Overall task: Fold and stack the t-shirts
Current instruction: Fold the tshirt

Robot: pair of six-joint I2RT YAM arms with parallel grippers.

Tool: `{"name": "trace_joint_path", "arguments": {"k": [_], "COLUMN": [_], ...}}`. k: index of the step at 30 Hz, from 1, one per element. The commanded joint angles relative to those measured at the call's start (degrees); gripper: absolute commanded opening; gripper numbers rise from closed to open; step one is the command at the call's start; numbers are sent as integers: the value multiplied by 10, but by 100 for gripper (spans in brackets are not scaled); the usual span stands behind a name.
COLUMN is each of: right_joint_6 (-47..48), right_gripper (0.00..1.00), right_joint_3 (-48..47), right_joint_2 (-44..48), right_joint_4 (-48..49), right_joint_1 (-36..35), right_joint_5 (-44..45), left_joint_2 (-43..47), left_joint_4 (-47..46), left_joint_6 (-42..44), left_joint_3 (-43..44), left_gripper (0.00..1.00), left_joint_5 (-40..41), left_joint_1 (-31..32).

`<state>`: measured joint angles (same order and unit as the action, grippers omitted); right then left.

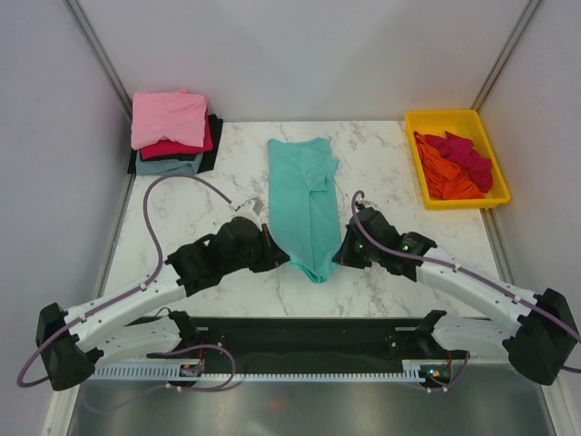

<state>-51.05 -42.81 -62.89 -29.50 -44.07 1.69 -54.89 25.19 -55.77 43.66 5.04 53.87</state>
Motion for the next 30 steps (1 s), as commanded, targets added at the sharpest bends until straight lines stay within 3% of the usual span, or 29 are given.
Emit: {"name": "trace_joint_path", "arguments": {"k": [1,7,15,30], "right_joint_6": [64,129,174,197], "right_gripper": [0,0,0,0], "right_joint_3": [-78,-229,-339,-470], "right_joint_2": [-61,-188,-315,-491], "right_joint_4": [-21,-18,-16,-12], "right_joint_1": [13,72,125,184], "right_joint_5": [50,45,15,-14], "left_joint_2": [-45,-123,-275,-508], "left_joint_4": [52,40,29,31], "left_joint_6": [76,146,209,278], "left_joint_3": [44,121,235,408], "left_gripper": [2,2,2,2], "left_joint_5": [3,-48,-90,-148], "left_joint_1": [-49,-155,-234,-297]}}
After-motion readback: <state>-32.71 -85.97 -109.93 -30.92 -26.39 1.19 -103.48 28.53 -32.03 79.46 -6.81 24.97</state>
